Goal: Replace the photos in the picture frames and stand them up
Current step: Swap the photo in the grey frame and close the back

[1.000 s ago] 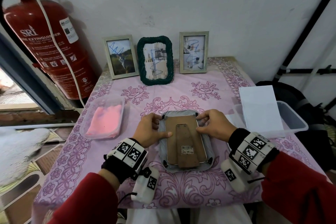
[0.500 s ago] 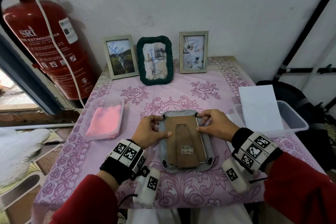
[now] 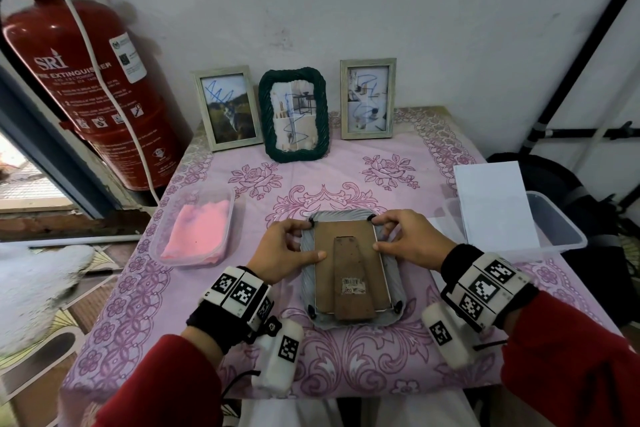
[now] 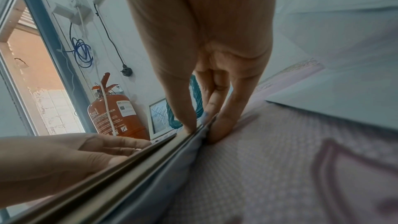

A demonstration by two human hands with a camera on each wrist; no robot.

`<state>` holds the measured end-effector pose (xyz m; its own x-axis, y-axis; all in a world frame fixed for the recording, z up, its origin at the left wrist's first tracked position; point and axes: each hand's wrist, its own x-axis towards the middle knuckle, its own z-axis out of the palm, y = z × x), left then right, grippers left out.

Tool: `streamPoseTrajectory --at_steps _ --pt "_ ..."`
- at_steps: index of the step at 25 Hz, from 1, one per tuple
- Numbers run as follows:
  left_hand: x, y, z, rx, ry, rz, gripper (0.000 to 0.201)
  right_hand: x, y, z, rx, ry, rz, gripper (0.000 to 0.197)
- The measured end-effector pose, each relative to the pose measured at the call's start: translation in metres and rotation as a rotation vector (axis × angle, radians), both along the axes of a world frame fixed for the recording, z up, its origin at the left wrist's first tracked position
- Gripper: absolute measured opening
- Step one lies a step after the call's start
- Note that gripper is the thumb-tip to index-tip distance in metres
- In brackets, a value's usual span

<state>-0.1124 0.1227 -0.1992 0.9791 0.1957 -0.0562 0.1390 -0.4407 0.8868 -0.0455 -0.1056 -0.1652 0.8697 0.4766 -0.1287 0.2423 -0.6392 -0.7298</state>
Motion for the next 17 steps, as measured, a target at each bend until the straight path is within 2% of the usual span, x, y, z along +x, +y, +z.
streamPoseTrajectory --at_steps 5,8,17 --pt "0.0009 -0.0009 0.0005 0.018 -0.004 -0.03 0.053 0.002 -0.0018 -0.0018 0.018 0.001 0.006 0.046" --pt "0.0023 -0.0007 0.0002 0.033 0.01 -0.01 0.057 0.0039 -0.0019 -0.0043 0.024 -0.003 0.004 0.045" --pt "-0.0012 -0.0019 -0.0005 -0.025 -0.007 -0.007 0.062 0.0081 -0.0035 -0.0084 0.049 -0.04 -0.037 0.029"
